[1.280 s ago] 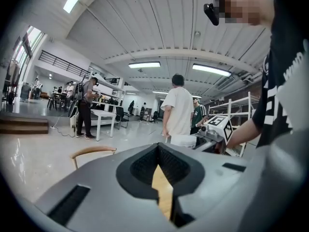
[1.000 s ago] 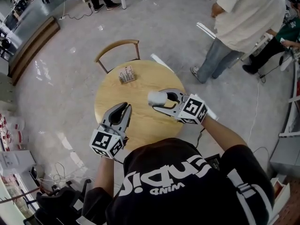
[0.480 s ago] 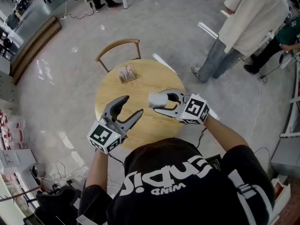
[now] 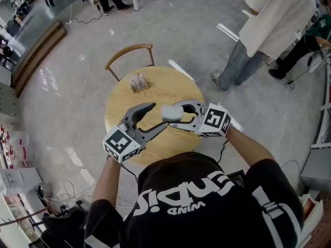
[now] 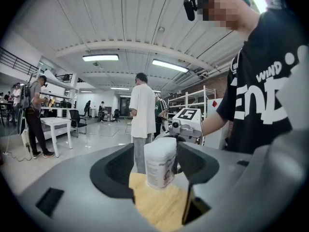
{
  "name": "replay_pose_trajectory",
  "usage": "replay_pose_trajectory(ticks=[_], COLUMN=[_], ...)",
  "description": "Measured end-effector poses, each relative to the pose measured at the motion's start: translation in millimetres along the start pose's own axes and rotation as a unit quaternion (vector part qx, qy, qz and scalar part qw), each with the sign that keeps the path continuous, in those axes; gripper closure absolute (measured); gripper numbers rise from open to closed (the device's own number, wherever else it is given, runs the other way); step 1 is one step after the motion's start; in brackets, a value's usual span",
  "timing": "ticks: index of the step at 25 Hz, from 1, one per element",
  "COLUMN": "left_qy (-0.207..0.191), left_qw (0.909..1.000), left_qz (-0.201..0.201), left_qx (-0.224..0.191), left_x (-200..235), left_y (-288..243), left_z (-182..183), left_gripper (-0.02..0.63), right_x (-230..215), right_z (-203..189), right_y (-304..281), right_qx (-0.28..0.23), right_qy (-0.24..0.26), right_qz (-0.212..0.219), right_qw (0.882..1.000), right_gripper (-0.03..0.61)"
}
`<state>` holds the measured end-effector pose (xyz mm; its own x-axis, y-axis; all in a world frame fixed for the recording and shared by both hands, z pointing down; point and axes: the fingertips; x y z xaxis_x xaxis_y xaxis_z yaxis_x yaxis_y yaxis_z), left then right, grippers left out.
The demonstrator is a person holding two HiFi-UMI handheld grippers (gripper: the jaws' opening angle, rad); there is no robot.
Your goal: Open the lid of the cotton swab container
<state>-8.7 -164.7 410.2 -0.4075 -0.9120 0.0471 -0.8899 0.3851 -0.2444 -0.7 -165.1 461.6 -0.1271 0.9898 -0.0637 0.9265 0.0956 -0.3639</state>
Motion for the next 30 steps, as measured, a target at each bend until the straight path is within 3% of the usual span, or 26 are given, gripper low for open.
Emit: replay_pose_trajectory(ticks=[12,30], left_qy=[-0.007,0.01], left_qw=[0.999,0.9983], left_qz=[-0.044,-0.055], left_qx=[0.0,0.014], left_x=[-11,-9], left_y=[-28,-32], left_z=[2,-2], left_gripper=[0.342,0.342], right_x=[10,10], right_z=[7,6], right_y=[-5,-8], right_qx=[-0.011,-0.01], right_qy=[0.027,0.024], right_qz=[0.024,0.026], right_qw=[0.999,0.999], right_gripper=[0.376,0.376])
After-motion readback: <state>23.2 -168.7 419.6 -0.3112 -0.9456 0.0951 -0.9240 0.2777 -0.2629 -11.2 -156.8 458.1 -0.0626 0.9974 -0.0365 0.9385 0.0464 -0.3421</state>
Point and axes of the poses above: the fingertips, and each gripper's own axes: y backward along the fingers, x to its left, z out of its top, and after that the axes turned 3 degrees about x, right-handed
